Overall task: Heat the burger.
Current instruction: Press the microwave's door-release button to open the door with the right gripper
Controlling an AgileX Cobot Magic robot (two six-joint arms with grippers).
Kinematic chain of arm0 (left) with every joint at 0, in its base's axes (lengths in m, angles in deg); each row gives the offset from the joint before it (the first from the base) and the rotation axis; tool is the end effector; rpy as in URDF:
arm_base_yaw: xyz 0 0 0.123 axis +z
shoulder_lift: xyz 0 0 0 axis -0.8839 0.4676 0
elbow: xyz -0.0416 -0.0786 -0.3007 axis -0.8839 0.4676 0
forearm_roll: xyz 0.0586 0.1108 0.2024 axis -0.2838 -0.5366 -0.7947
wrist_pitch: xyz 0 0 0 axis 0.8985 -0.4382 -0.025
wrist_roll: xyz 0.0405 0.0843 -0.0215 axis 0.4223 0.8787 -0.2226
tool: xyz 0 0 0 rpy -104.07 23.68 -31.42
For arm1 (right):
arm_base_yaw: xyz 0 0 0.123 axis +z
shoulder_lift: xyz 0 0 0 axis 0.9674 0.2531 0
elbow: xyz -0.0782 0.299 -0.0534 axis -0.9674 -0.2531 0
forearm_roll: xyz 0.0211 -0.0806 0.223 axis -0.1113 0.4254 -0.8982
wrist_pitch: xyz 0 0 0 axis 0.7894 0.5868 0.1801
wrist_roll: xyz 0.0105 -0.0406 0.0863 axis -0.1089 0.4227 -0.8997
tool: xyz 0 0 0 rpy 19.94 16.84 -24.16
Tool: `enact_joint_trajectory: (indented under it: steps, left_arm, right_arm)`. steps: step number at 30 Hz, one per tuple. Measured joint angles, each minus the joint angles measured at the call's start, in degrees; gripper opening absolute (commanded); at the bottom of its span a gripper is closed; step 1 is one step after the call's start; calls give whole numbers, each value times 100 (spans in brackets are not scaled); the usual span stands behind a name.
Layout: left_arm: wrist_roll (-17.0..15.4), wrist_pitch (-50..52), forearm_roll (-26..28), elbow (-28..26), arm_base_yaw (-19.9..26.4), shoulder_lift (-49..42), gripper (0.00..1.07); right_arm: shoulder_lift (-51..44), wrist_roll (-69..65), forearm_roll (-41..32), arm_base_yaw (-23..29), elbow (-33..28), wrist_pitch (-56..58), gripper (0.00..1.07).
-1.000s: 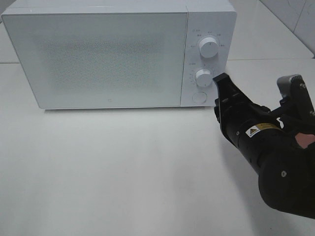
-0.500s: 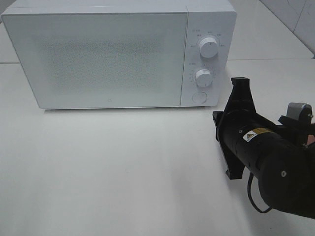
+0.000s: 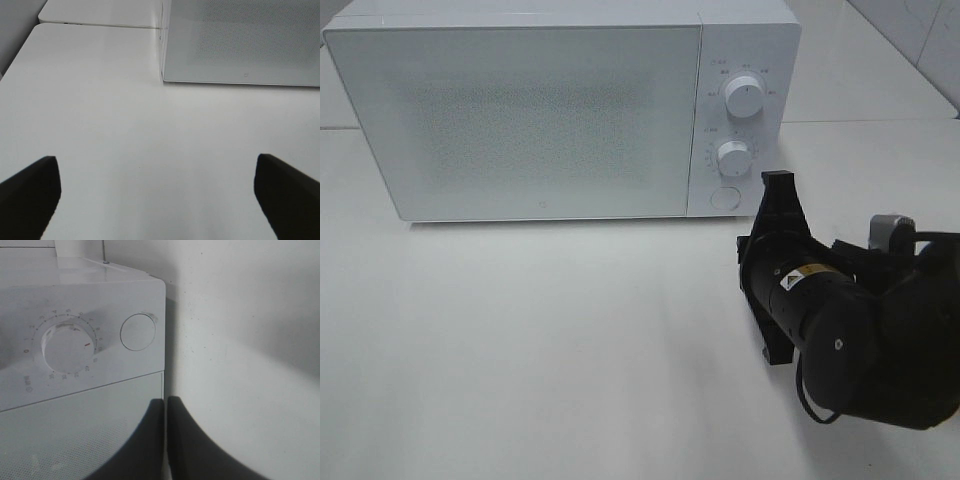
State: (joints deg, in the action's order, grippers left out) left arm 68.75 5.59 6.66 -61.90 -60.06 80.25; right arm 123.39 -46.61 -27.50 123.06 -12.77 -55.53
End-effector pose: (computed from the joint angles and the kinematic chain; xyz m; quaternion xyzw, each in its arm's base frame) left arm -0.0422 -0.0077 0.2709 -0.0020 0.8458 -0.0204 0.5330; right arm 0.2365 0.1677 0.1554 0.5472 0.6248 0.3898 0.3978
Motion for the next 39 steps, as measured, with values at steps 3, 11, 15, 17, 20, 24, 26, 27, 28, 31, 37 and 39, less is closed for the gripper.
enact_joint_trajectory:
  steps: [3,11,15,17,20,24,26,27,28,31,37,39]
  left_arm:
    - [0,0,0,0,0,0,98]
    - [0,0,0,0,0,0,98]
    - [0,0,0,0,0,0,98]
    - [0,0,0,0,0,0,98]
    - [0,0,0,0,0,0,98]
    - [0,0,0,0,0,0,98]
    - [0,0,0,0,0,0,98]
    - [0,0,0,0,0,0,98]
    - [0,0,0,0,0,0,98]
    - [0,0,0,0,0,0,98]
    - [0,0,0,0,0,0,98]
    - [0,0,0,0,0,0,98]
  right_arm:
    - [132,0,189,-229,132,-6,0]
    - [476,-6,653,-728,642,29,0]
    - [619,-17,796,-842,819,46,0]
    - [756,-23,859,-911,991,115,0]
    - [911,-23,871,-1014,1203,218,0]
    - [991,-23,871,-1066,1312,258,0]
    - [1117,-29,900,-1100,1444,304,0]
    - [1117,-29,900,-1100,1444,304,0]
    - [1209,-46,922,-1100,1524,338,0]
    - [1312,-132,945,-1100,1633,355,0]
    - [1490,-143,974,-1157,1851,355,0]
    - [1536,-143,968,-1169,1891,344,0]
